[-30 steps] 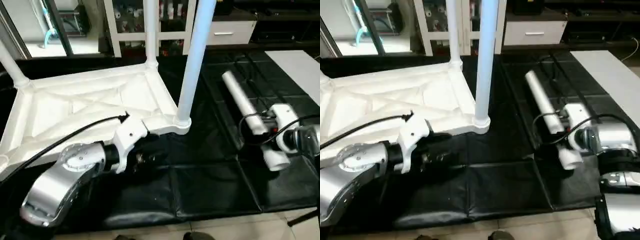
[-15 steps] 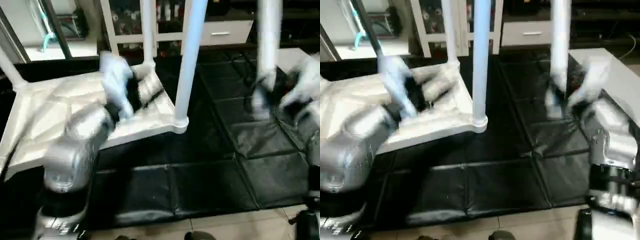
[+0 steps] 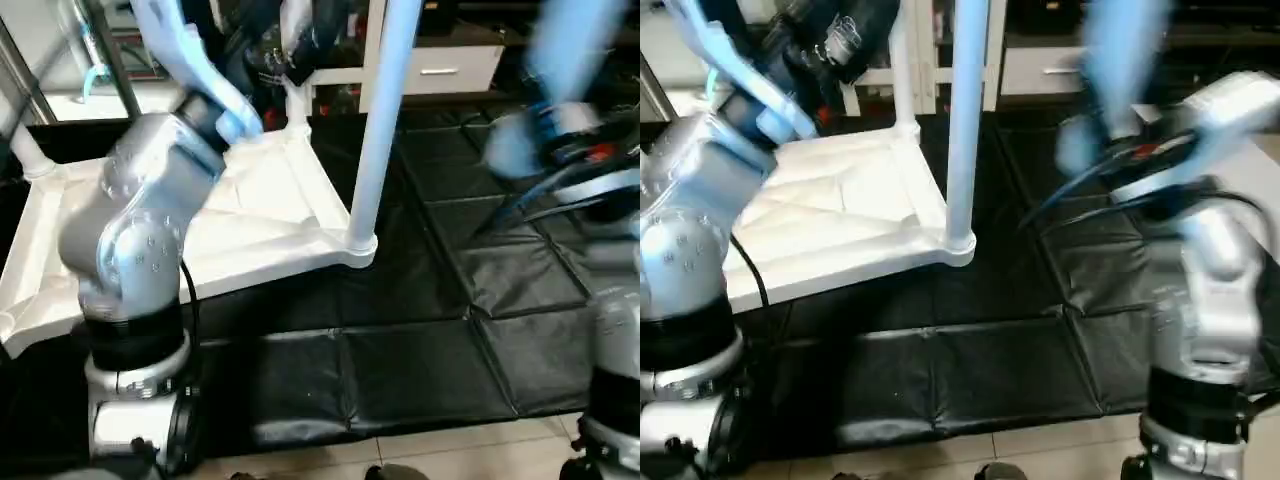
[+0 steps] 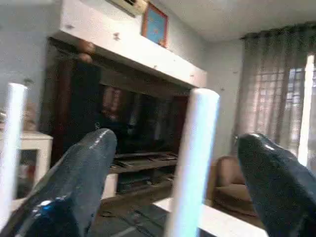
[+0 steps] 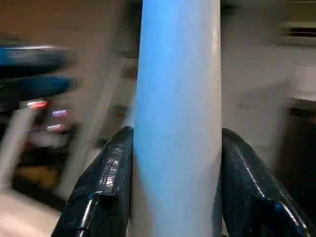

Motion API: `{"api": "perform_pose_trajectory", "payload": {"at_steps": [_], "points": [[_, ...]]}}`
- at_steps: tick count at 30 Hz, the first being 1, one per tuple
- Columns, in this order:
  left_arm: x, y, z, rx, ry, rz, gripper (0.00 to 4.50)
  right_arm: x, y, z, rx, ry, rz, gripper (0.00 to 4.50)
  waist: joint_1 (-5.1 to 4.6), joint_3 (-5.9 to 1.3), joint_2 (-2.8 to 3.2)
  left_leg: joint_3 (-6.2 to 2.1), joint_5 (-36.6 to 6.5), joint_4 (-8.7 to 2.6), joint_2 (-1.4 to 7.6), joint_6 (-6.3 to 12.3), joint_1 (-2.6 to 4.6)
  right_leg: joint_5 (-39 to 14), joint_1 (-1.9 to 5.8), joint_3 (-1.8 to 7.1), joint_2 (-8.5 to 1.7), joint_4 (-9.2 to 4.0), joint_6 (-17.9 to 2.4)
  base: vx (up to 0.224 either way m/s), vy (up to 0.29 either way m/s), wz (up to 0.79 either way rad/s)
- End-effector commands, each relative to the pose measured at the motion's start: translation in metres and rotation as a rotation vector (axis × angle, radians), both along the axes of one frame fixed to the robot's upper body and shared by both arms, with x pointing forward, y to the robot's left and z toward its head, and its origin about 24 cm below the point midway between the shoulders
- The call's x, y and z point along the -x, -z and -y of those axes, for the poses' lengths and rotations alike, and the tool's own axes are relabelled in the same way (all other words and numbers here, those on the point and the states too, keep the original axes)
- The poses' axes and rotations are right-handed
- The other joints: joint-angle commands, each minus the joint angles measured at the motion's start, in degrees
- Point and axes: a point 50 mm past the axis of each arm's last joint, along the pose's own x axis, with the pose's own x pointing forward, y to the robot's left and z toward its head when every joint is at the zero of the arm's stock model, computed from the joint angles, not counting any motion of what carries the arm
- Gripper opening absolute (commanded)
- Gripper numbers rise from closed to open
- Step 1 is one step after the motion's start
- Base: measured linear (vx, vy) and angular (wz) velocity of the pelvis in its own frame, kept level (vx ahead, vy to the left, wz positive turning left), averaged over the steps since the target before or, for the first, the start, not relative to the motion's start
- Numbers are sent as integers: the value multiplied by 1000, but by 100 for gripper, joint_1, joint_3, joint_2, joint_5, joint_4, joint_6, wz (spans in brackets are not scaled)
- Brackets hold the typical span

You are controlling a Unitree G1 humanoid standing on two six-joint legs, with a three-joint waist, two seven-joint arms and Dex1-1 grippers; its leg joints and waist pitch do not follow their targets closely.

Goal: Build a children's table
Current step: Pick table leg

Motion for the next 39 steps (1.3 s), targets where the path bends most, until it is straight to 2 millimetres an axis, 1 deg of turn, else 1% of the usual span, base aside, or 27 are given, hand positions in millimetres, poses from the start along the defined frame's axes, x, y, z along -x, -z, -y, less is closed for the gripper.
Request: {"api": "perform_pose_trajectory", "payload": {"at_steps": [1, 2, 4, 5, 6, 7, 9, 10, 11, 12, 13, 15, 16, 17, 18, 19, 22, 23, 26, 28, 29, 30, 31, 32, 34, 36, 39], "points": [[-5, -9, -7, -7, -57, 16, 447, 8, 9, -19, 64, -105, -2, 188, 3, -444, -173, -129, -1399, -410, 177, 330, 83, -2781, 222, 112, -223, -519, -474, 0, 0, 0], [-6, -13, -7, -10, -68, 25, 450, 10, 18, -27, 72, -149, -27, 188, 14, -444, -175, -135, -1425, -415, 189, 298, 96, -2828, 200, 119, -229, -523, -442, 0, 0, 0], [-7, -17, -8, -6, -82, 22, 450, 12, 30, -35, 74, -197, -66, 188, 8, -440, -148, -159, -1505, -435, 204, 243, 89, -2828, 191, 113, -238, -514, -456, 0, 0, 0], [-7, -17, -8, -3, -86, 15, 450, 13, 35, -38, 76, -211, -83, 188, 9, -440, -149, -171, -1529, -446, 214, 220, 88, -2796, 199, 111, -244, -514, -471, 0, 0, 0], [-6, -18, -8, -14, -82, 16, 450, 13, 40, -40, 77, -224, -103, 188, 15, -443, -181, -175, -1533, -454, 226, 202, 91, -2675, 202, 119, -249, -503, -515, 0, 0, 0], [-6, -18, -8, -18, -80, 19, 450, 14, 43, -41, 78, -229, -113, 188, 9, -443, -198, -174, -1528, -465, 231, 199, 88, -2562, 203, 131, -244, -490, -560, 0, 0, 0], [-2, -19, -6, -23, -52, 25, 450, 13, 50, -43, 92, -236, -133, 188, 19, -439, -190, -174, -1523, -473, 236, 191, 87, -2440, 201, 147, -254, -469, -620, 0, 0, 0], [-2, -19, -6, -23, -52, 25, 450, 13, 50, -43, 92, -236, -133, 188, 14, -440, -177, -175, -1550, -478, 237, 163, 86, -2383, 206, 150, -256, -463, -659, 0, 0, 0], [-2, -19, -6, -23, -49, 27, 450, 13, 51, -43, 94, -237, -135, 188, 13, -442, -179, -177, -1544, -479, 239, 150, 86, -2331, 210, 152, -258, -458, -674, 0, 0, 0], [3, -21, -1, -32, -11, 38, 450, 13, 55, -44, 105, -233, -147, 188, 12, -438, -200, -171, -1584, -480, 237, 139, 88, -2310, 211, 155, -259, -460, -688, 0, 0, 0], [8, -22, 3, -40, 26, 50, 450, 12, 58, -44, 114, -227, -157, 188, 19, -445, -234, -169, -1572, -474, 239, 114, 81, -2305, 222, 164, -282, -439, -716, 0, 0, 0], [12, -23, 8, -47, 59, 61, 450, 12, 61, -45, 123, -223, -163, 188, 23, -438, -225, -170, -1567, -479, 246, 101, 80, -2250, 215, 170, -280, -451, -759, 0, 0, 0], [13, -23, 10, -51, 75, 64, 450, 11, 66, -46, 146, -214, -178, 188, 15, -439, -251, -169, -1558, -482, 248, 91, 70, -2178, 230, 167, -272, -439, -769, 0, 0, 0], [14, -23, 11, -53, 81, 63, 450, 10, 69, -47, 162, -207, -188, 188, 16, -437, -254, -167, -1568, -482, 251, 87, 77, -2165, 222, 168, -270, -435, -773, 0, 0, 0], [14, -24, 13, -55, 87, 64, 450, 8, 74, -47, 193, -194, -199, 188, 7, -437, -274, -160, -1547, -474, 238, 98, 65, -2160, 231, 172, -269, -434, -760, 0, 0, 0], [15, -24, 13, -55, 90, 65, 450, 8, 76, -47, 207, -187, -204, 188, 4, -436, -269, -162, -1535, -474, 239, 95, 63, -2181, 232, 171, -269, -432, -752, 0, 0, 0], [19, -25, 18, -73, 126, 78, 450, 0, 89, -47, 298, -112, -242, 188, 0, -434, -283, -157, -1507, -465, 229, 70, 58, -2224, 236, 174, -267, -437, -737, 0, 0, 0], [20, -25, 19, -73, 131, 78, 450, -2, 90, -47, 297, -101, -253, 188, -7, -432, -279, -159, -1559, -462, 231, 56, 70, -2319, 228, 175, -270, -447, -727, 0, 0, 0], [21, -25, 20, -74, 140, 75, 450, -6, 91, -49, 311, -82, -263, 188, -10, -430, -281, -163, -1612, -465, 231, 60, 71, -2316, 229, 170, -259, -446, -713, 0, 0, 0], [23, -26, 23, -78, 150, 74, 450, -10, 95, -49, 341, -62, -281, 187, -17, -436, -298, -164, -1605, -466, 241, 59, 79, -2228, 227, 170, -257, -428, -736, 0, 0, 0], [23, -26, 23, -80, 153, 74, 450, -11, 97, -50, 352, -55, -284, 187, -19, -433, -291, -164, -1610, -465, 239, 63, 80, -2218, 224, 169, -255, -426, -753, 0, 0, 0], [23, -26, 24, -82, 155, 73, 450, -12, 97, -50, 356, -51, -284, 187, -21, -429, -305, -157, -1585, -464, 234, 60, 63, -2201, 234, 173, -254, -427, -748, 0, 0, 0], [23, -26, 24, -85, 158, 72, 450, -13, 98, -50, 357, -41, -291, 187, -17, -428, -299, -156, -1590, -461, 233, 60, 73, -2237, 227, 174, -256, -432, -740, 0, 0, 0], [23, -26, 25, -87, 161, 71, 450, -15, 98, -50, 360, -31, -295, 187, -19, -430, -312, -152, -1591, -457, 231, 67, 73, -2249, 230, 175, -256, -436, -725, 0, 0, 0], [24, -26, 27, -93, 176, 69, 450, -17, 100, -50, 371, -12, -301, 187, -9, -434, -302, -151, -1545, -454, 234, 58, 81, -2203, 223, 178, -254, -428, -731, 0, 0, 0], [24, -26, 28, -95, 186, 68, 450, -19, 101, -50, 374, 1, -312, 187, -14, -435, -298, -155, -1510, -462, 238, 63, 69, -2088, 238, 178, -249, -415, -763, 0, 0, 0], [25, -26, 28, -96, 191, 66, 450, -21, 102, -51, 372, 15, -319, 187, -15, -442, -296, -150, -1503, -458, 236, 68, 74, -1992, 244, 179, -248, -404, -802, 0, 0, 0]]}}
